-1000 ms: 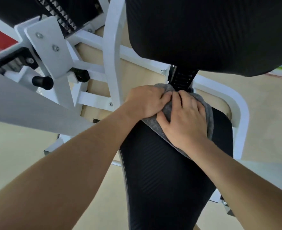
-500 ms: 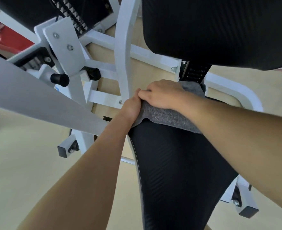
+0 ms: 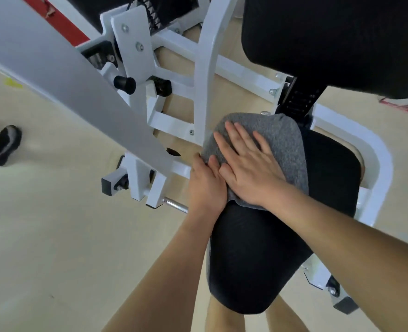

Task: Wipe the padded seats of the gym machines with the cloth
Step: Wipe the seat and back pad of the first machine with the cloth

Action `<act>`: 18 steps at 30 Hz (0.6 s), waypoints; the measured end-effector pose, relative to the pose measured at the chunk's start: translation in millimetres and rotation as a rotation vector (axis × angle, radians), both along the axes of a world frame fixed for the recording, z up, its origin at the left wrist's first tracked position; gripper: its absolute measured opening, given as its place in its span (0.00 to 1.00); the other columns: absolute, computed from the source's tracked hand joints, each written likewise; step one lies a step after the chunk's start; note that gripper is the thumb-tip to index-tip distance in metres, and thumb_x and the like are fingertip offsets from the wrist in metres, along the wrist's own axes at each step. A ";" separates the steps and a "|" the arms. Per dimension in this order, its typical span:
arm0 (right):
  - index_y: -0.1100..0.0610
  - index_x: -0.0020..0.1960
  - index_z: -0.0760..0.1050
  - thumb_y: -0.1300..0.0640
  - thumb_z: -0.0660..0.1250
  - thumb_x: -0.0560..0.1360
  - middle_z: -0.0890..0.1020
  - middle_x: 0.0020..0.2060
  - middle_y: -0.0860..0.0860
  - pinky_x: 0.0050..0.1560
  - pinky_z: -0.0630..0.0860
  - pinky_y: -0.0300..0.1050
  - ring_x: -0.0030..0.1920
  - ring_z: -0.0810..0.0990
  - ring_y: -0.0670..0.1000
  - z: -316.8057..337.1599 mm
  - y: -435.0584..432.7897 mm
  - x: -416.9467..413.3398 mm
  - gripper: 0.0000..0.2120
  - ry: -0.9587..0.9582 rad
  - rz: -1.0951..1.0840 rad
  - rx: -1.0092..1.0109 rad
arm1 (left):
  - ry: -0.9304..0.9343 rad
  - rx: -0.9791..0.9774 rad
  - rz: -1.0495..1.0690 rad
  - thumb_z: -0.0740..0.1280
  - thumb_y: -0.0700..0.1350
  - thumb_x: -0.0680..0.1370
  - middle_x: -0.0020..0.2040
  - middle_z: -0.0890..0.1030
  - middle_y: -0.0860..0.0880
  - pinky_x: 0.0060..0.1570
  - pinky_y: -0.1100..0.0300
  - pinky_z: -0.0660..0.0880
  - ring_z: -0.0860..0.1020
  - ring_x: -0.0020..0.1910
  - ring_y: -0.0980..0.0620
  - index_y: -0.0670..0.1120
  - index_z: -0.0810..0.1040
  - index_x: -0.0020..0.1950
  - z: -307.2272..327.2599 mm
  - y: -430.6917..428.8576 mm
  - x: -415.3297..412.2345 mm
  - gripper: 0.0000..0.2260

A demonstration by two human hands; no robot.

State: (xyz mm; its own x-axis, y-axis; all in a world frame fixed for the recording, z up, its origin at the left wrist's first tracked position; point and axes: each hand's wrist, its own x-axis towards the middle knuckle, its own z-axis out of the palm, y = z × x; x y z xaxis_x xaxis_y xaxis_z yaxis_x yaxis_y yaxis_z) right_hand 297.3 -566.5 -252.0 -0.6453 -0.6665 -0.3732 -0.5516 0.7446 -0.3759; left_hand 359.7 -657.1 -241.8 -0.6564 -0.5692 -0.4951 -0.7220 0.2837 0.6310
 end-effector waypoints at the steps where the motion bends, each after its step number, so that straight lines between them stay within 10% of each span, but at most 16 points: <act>1: 0.50 0.78 0.42 0.44 0.33 0.73 0.42 0.78 0.52 0.75 0.41 0.54 0.77 0.39 0.49 3.6 5.5 9.7 0.34 -0.002 0.013 -0.003 | 0.015 0.013 0.007 0.52 0.51 0.83 0.52 0.77 0.48 0.44 0.57 0.67 0.77 0.51 0.45 0.46 0.67 0.57 3.8 5.6 10.5 0.11; 10: 0.50 0.78 0.53 0.48 0.45 0.78 0.52 0.78 0.50 0.74 0.51 0.56 0.77 0.49 0.48 33.2 52.1 91.1 0.28 0.026 0.102 -0.063 | -0.168 -0.104 -0.091 0.51 0.55 0.82 0.61 0.78 0.45 0.50 0.52 0.72 0.77 0.57 0.43 0.46 0.63 0.70 35.5 46.0 100.6 0.20; 18: 0.50 0.77 0.55 0.49 0.44 0.79 0.55 0.77 0.47 0.74 0.50 0.54 0.77 0.51 0.47 44.4 58.0 127.3 0.27 0.031 0.104 -0.089 | -0.012 -0.043 0.223 0.52 0.53 0.82 0.54 0.78 0.51 0.51 0.55 0.73 0.76 0.54 0.50 0.49 0.71 0.62 48.2 72.4 136.4 0.14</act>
State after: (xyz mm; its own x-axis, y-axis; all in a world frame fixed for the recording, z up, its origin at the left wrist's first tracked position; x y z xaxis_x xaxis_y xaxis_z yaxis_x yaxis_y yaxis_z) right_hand 424.6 -508.5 -207.6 -0.5815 -0.7598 -0.2910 -0.6362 0.6475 -0.4195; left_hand 496.0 -584.7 -193.6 -0.5056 -0.7204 -0.4747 -0.7776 0.1422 0.6125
